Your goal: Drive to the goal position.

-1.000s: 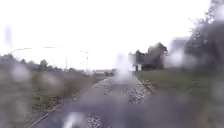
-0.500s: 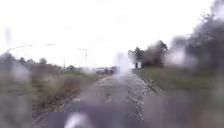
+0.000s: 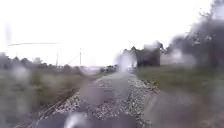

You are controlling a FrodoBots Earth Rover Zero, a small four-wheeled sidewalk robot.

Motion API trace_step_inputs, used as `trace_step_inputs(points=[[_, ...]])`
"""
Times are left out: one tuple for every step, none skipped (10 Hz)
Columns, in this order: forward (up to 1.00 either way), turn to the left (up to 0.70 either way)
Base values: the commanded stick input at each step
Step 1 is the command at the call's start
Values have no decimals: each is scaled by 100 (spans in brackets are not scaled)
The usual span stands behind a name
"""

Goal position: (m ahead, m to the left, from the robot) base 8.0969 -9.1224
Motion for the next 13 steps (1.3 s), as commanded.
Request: trace_step_inputs(points=[[100,-18],[100,0],[100,0],[100,0],[100,0],[100,0],[100,0],[100,0],[100,0],[100,0],[100,0],[100,0],[100,0]])
